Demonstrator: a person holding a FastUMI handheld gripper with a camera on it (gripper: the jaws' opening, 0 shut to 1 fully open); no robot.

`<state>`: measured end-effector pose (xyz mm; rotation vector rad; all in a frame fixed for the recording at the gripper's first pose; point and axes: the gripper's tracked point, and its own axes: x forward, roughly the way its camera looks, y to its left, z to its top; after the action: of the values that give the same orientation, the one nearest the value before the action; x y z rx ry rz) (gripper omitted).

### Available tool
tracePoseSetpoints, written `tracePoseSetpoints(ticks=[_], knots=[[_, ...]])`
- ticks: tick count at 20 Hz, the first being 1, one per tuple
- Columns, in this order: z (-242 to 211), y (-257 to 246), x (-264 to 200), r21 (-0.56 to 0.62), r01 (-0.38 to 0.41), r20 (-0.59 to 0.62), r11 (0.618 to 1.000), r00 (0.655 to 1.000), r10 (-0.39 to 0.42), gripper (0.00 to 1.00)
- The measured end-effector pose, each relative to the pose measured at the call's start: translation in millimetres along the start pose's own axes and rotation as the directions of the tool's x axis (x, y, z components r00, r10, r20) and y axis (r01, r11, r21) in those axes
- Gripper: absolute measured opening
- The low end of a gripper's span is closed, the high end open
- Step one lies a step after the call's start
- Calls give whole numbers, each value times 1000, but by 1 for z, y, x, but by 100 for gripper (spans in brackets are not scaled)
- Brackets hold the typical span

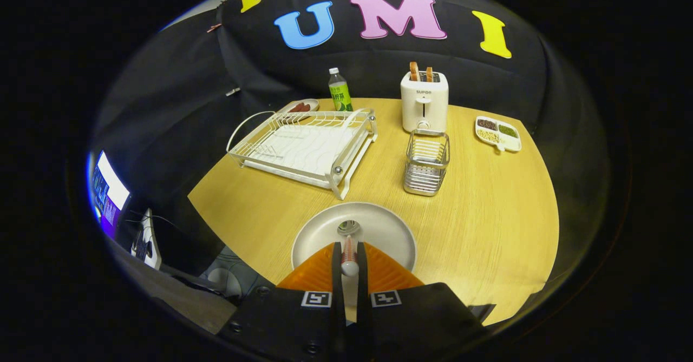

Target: Take the plate from the dish rack, then take the spoon from the basket and place it into the plate.

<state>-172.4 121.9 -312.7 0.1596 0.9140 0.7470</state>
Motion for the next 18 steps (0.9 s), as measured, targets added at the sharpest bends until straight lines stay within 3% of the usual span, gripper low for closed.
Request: tracePoseSetpoints(ticks=[5,14,16,18], knots=[[-21,2,14,39,-2,-17,999,1000,3,12],[-82,-18,24,17,107,-186,994,977,-102,24],[-77,-18,23,26,110,-179,994,978,-104,38],[-64,-17,19,41,106,-149,994,984,-99,68]])
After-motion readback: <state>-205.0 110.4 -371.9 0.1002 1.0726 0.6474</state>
